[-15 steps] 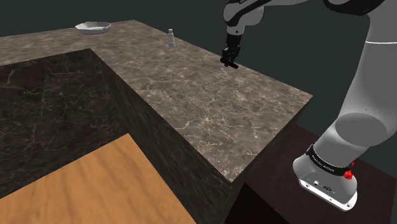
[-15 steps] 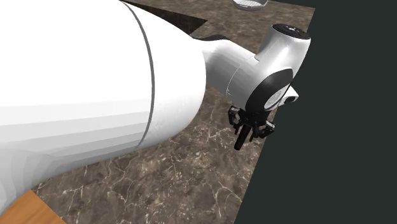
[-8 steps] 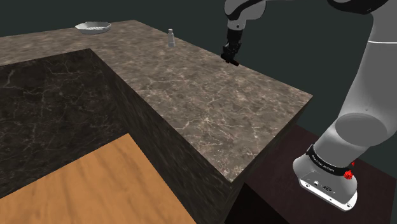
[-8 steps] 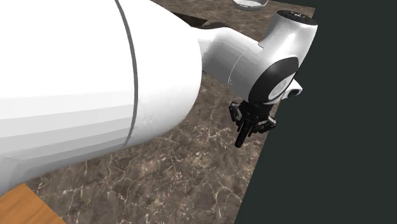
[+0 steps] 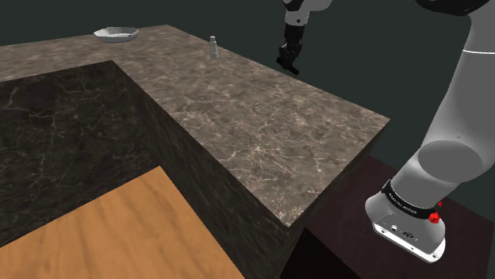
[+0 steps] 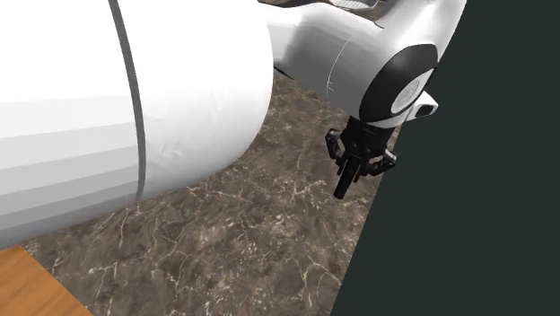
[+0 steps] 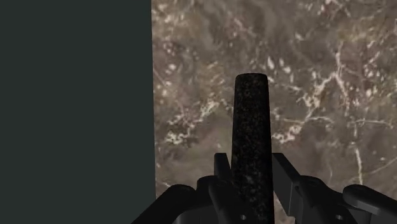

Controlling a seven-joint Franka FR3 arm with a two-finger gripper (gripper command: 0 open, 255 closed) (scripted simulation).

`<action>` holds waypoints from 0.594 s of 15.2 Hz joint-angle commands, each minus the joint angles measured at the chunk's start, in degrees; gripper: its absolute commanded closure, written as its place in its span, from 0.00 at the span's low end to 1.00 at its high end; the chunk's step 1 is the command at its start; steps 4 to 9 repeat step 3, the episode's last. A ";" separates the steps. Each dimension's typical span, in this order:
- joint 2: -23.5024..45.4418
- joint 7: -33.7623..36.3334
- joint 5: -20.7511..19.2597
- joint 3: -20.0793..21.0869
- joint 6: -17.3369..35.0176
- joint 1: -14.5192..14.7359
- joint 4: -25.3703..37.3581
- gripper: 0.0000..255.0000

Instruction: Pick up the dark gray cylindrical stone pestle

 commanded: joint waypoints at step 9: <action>-0.25 0.06 -0.08 -0.07 -1.68 -0.08 1.46 1.00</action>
